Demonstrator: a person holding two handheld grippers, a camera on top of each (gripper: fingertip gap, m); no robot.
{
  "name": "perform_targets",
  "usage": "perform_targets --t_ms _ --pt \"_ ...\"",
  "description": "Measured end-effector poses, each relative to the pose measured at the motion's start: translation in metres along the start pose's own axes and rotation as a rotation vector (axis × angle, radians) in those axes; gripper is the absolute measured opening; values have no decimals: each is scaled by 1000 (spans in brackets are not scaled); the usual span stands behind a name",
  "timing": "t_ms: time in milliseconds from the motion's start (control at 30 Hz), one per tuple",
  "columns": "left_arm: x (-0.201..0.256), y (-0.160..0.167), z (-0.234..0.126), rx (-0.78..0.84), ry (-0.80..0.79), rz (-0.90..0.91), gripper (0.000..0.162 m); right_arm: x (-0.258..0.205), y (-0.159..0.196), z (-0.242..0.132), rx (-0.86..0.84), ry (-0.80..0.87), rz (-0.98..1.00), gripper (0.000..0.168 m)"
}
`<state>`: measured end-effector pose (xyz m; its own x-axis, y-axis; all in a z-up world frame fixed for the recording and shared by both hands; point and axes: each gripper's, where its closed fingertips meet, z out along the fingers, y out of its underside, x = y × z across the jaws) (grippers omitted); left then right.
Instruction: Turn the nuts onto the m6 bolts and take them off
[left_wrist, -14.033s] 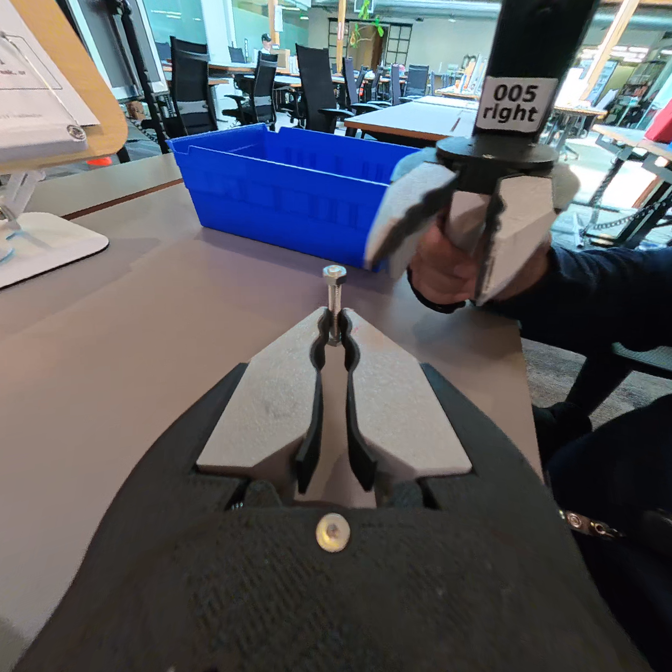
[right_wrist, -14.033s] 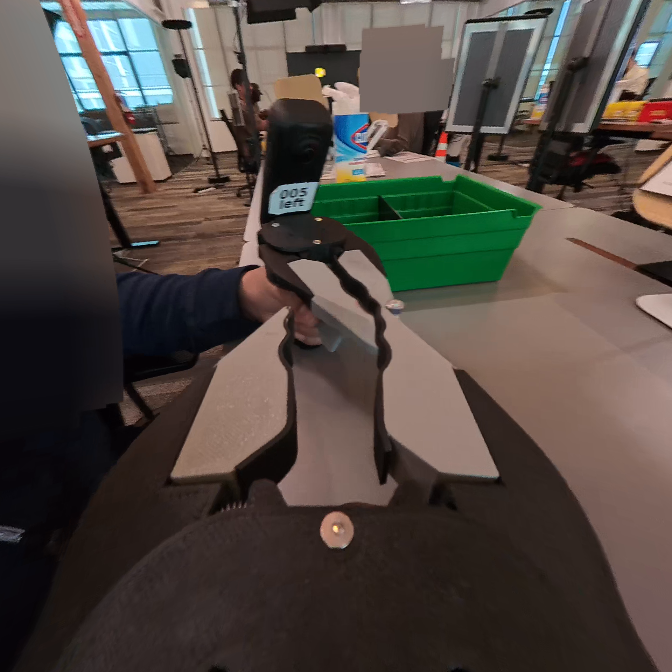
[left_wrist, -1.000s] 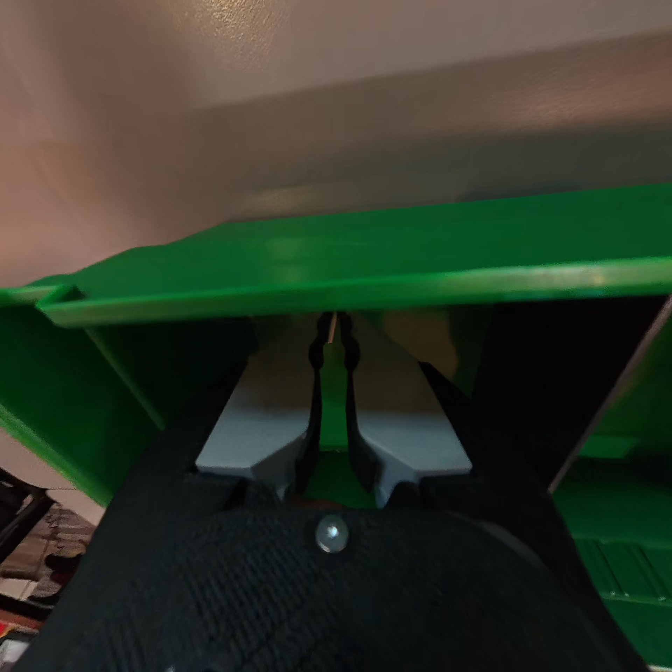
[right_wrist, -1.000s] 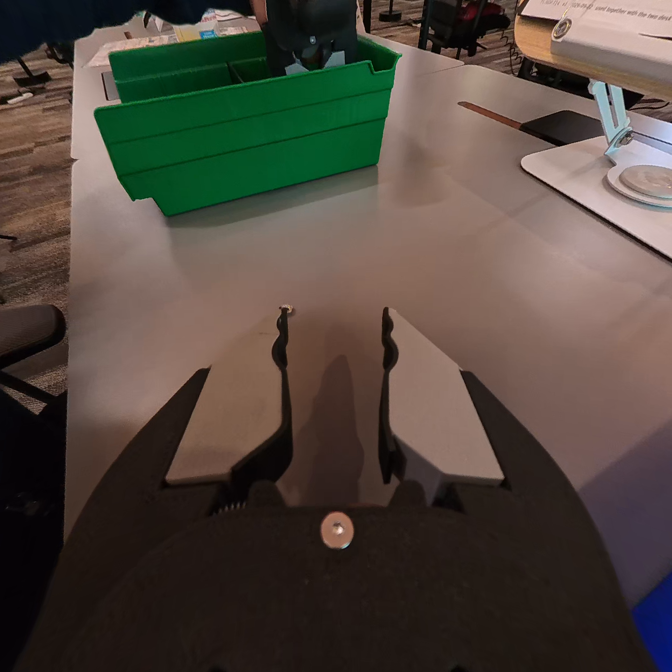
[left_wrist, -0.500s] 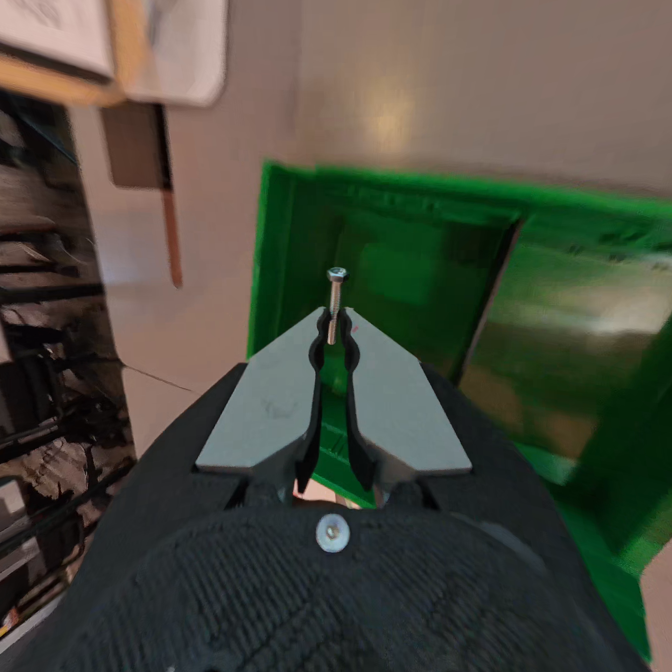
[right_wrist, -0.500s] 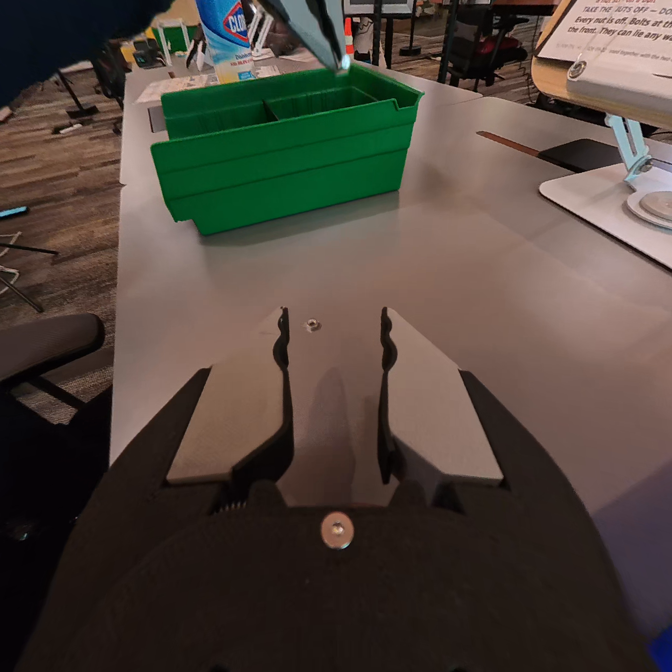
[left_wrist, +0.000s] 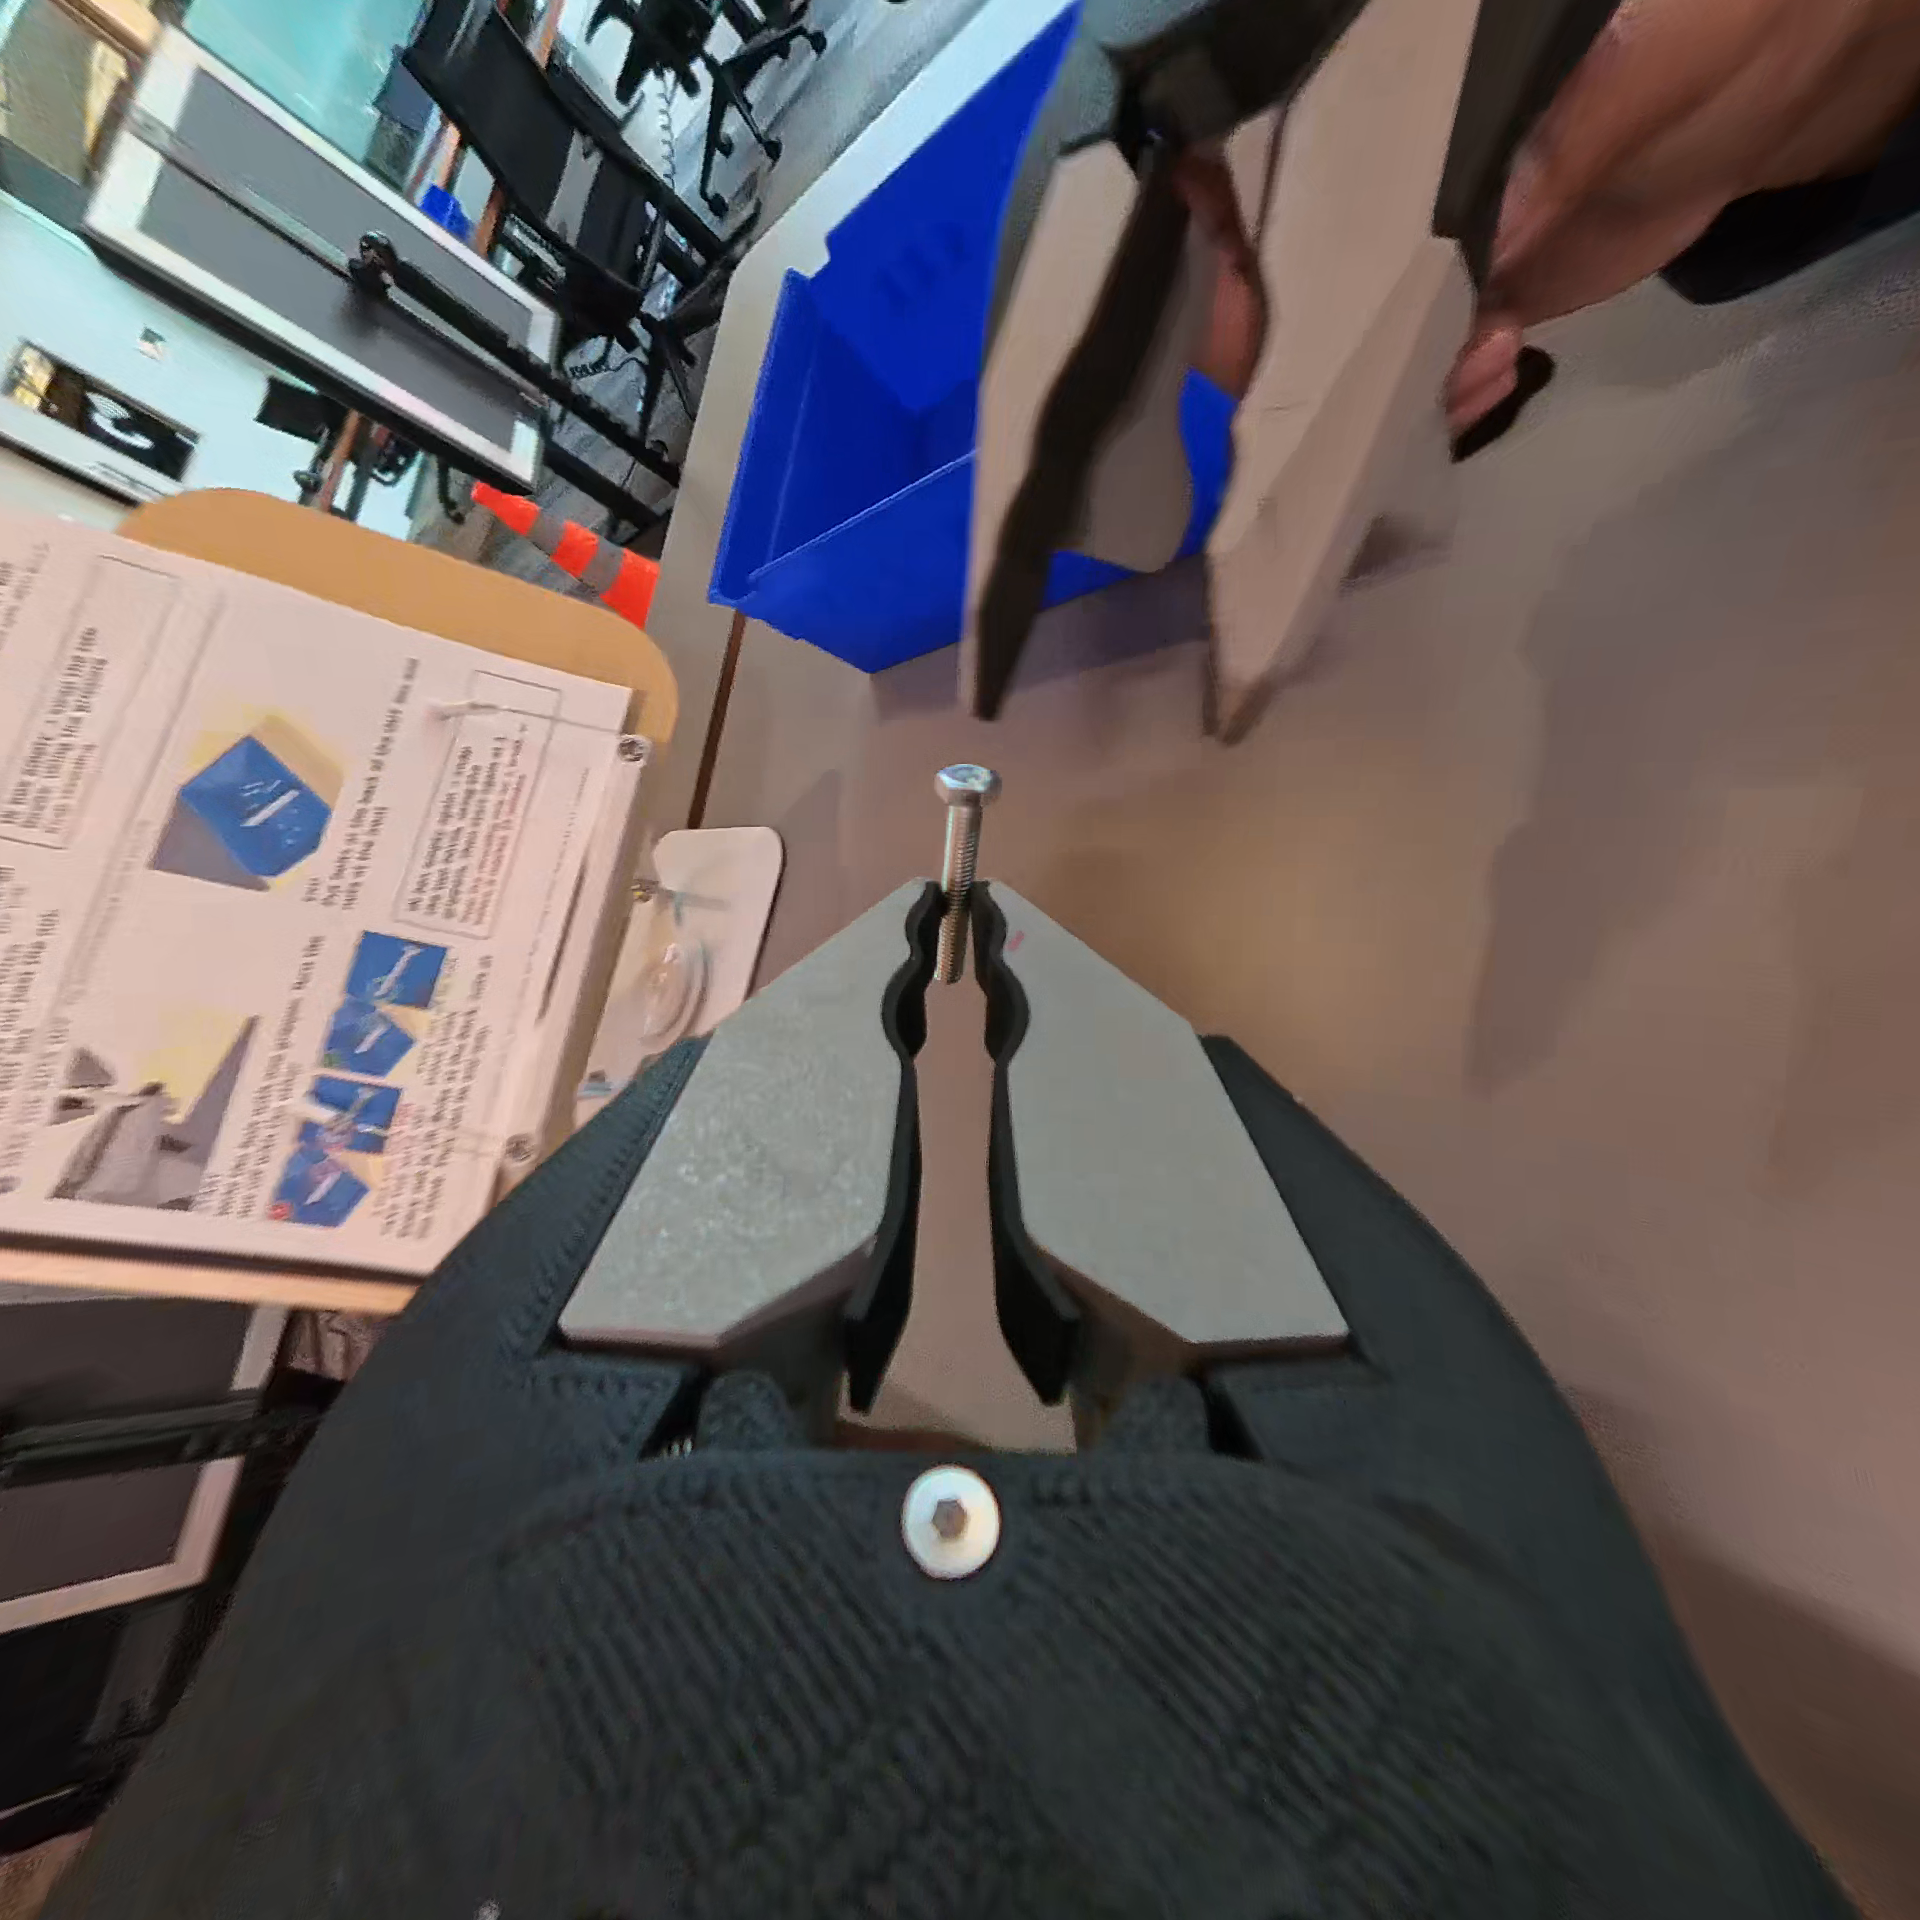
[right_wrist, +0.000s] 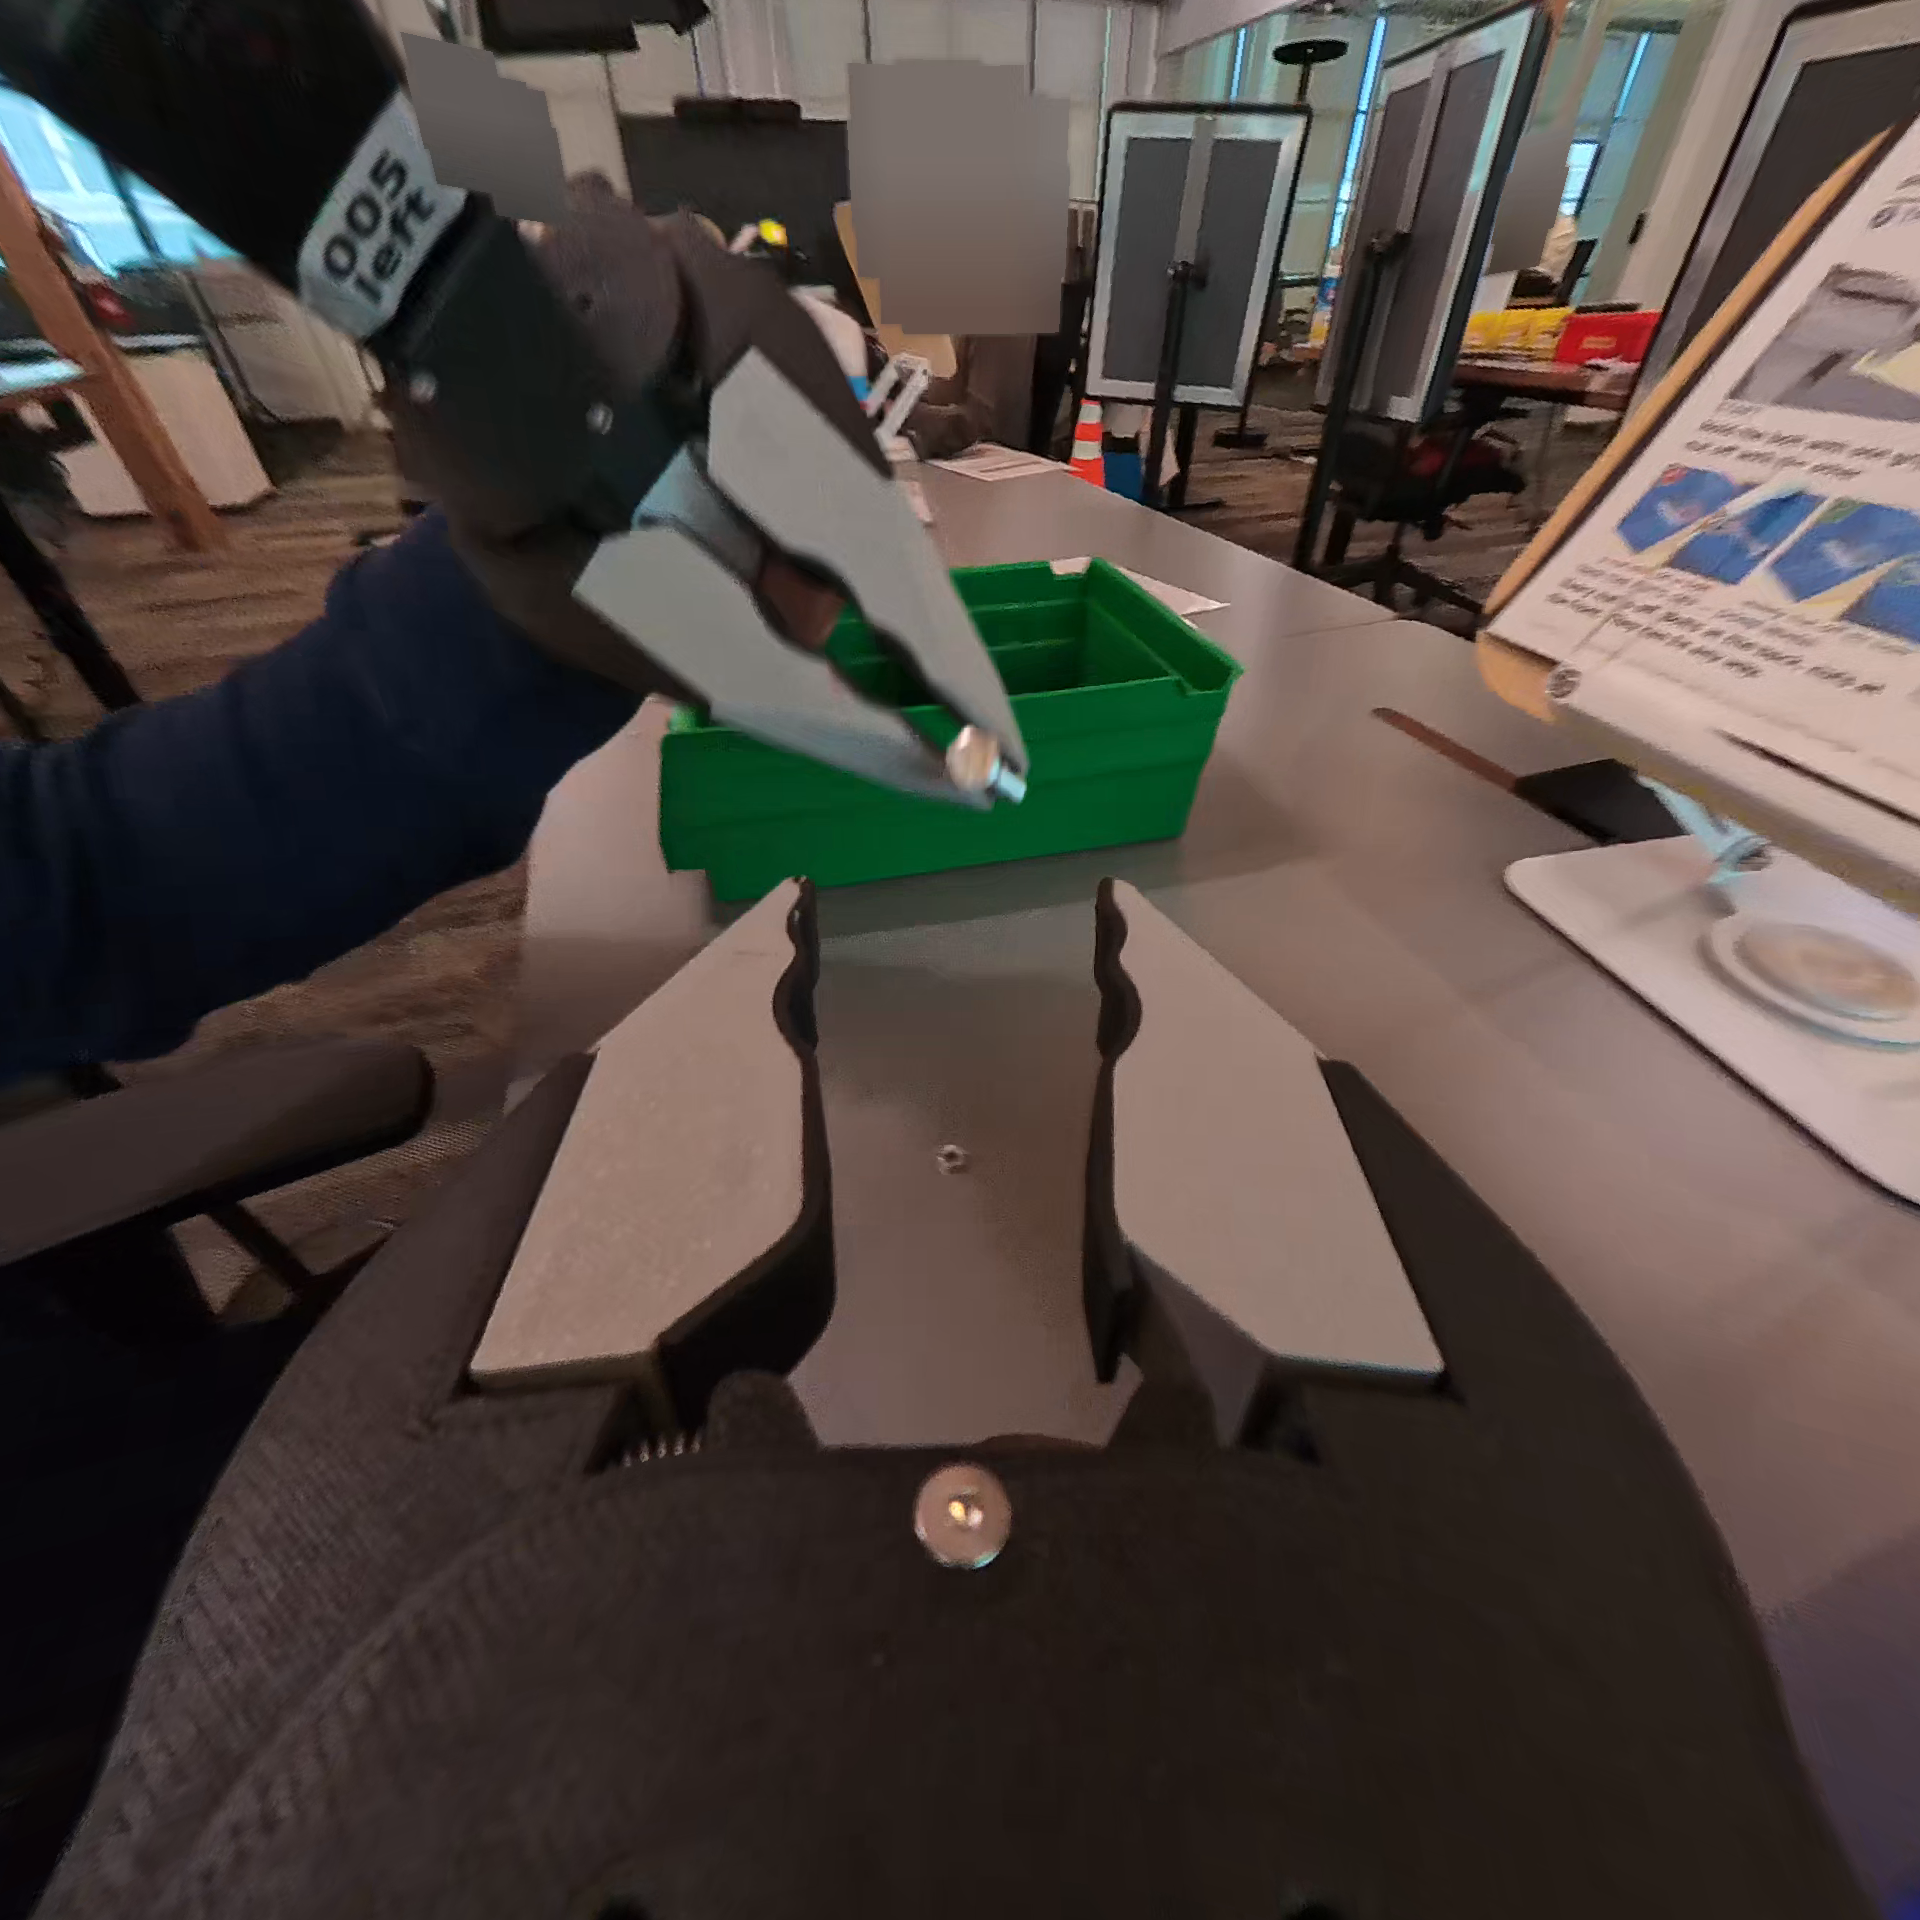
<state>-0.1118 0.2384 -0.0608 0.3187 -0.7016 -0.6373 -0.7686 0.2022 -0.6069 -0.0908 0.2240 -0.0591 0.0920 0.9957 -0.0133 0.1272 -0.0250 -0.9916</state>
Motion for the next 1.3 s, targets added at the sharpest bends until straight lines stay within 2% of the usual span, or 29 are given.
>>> perform_targets --t_ms 33,133,300,467,600,967,1067,1200,1300 --pt "6 -1 10 13 -4 -22 3 7 0 -1 -17 25 -14 51" --pt "15 2 36 43 -20 -57 3 26 9 -2 -61 69 -1 50" --pt "-4 20 61 49 -177 -85 3 47 19 4 -75 45 113 38" --pt "-32 30 64 97 -380 -144 3 71 18 22 -132 196 65 40" --pt "-44 43 58 81 -489 -131 3 76 20 43 -138 225 43 40" --pt "-50 58 48 124 -494 -181 3 82 8 68 -78 186 62 34" --pt "-50 59 48 124 -498 -179 3 79 9 69 -56 146 99 29" --pt "-47 55 50 115 -508 -134 3 74 9 66 -41 111 113 34" --pt "-45 55 52 103 -509 -111 3 72 8 63 -36 110 103 31"
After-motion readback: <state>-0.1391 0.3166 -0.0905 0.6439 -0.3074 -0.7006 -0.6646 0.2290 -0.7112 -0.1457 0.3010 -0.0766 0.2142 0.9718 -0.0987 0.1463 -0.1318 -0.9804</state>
